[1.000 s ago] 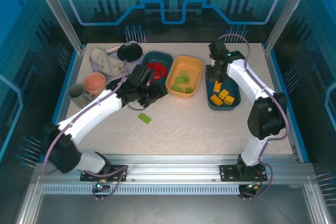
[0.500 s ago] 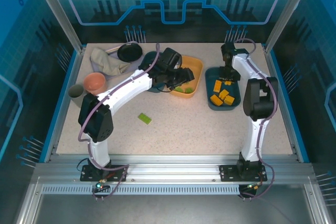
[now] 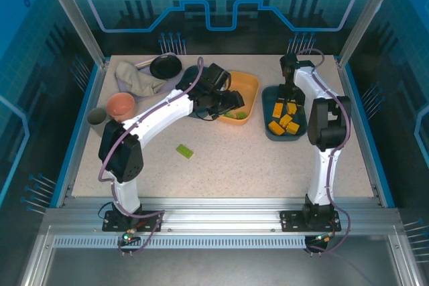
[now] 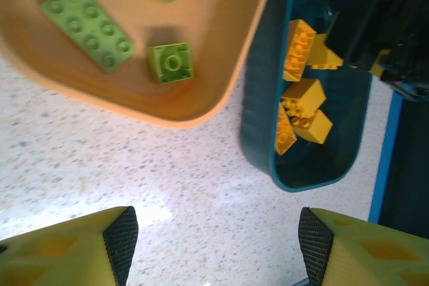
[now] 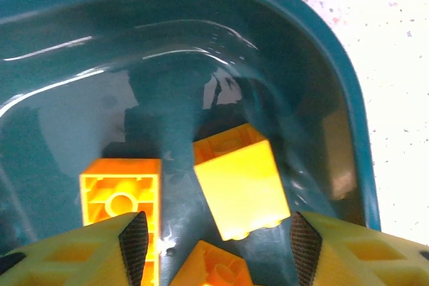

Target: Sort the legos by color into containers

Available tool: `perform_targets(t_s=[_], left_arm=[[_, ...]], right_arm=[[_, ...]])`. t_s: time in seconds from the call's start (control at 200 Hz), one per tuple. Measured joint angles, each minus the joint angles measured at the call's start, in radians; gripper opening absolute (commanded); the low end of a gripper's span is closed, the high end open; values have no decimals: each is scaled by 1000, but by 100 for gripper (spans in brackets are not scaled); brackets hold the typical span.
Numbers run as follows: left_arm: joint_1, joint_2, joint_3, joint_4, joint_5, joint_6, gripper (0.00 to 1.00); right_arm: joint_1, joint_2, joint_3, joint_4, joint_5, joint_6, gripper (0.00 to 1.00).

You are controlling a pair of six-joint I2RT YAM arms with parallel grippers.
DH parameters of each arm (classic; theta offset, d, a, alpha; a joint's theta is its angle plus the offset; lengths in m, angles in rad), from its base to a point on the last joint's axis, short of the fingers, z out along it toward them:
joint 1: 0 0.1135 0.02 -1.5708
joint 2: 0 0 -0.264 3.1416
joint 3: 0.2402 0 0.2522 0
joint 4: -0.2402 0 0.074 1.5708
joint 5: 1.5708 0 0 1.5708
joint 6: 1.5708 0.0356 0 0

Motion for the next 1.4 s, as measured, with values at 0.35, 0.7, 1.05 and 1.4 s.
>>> perform_targets(t_s=[0.35, 0.7, 1.05, 1.4], left_arm=[[91, -354, -267, -164, -133, -108, 69], [154, -919, -585, -451, -346, -293, 69], [156, -1088, -631, -647, -404, -368, 69], [156, -1124, -631, -699, -417, -367, 69]], right_arm=[[270, -418, -204, 210, -116, -133, 70], [821, -255, -256, 324, -285, -282, 80], [923, 87, 16, 200, -187, -282, 82], [923, 280, 275, 24, -117, -252, 64]])
